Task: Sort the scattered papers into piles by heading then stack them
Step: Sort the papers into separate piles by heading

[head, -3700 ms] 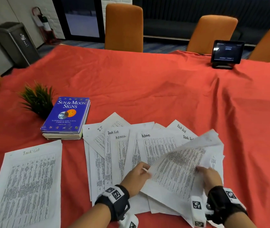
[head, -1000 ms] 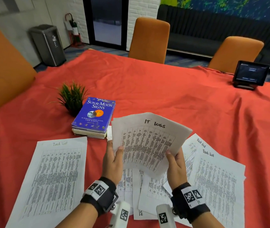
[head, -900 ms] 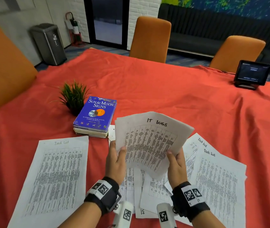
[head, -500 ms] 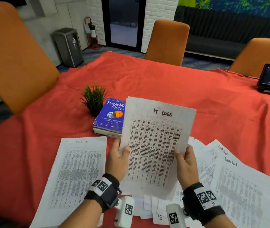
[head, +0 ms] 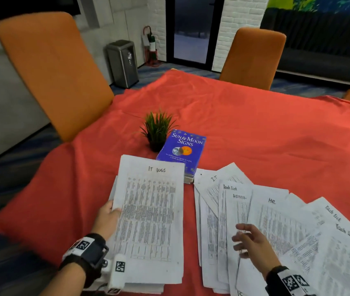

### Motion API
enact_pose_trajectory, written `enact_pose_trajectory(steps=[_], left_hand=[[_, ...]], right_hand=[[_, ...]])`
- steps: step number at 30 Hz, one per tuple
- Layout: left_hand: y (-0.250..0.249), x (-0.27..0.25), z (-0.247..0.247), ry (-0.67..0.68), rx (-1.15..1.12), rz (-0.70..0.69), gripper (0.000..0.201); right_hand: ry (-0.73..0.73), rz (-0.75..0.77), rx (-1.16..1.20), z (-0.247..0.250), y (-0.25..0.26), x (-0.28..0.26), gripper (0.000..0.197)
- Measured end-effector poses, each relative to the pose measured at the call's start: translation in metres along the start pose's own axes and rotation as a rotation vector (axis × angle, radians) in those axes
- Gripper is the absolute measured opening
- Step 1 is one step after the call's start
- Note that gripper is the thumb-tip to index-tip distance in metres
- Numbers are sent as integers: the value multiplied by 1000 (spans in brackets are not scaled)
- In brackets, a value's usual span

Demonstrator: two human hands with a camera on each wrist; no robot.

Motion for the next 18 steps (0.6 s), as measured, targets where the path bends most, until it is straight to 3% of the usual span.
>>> enact_pose_trajectory(steps=[7, 18], left_hand=[[56, 22, 23, 12, 125, 152, 28], [56, 34, 30, -67, 333, 105, 23]], right_hand=[[-38, -98, -42, 8, -46, 0, 11], [-91, -117, -64, 21, -67, -5, 9]])
Point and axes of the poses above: each hand's wrist, its own x-axis towards the middle knuckle, its own z-axis out of the back of the hand, y = z × x, the point moved 9 cm from there along x, towards the middle knuckle, and after that the axes turned 2 degrees about -x, right-handed, at the moved point
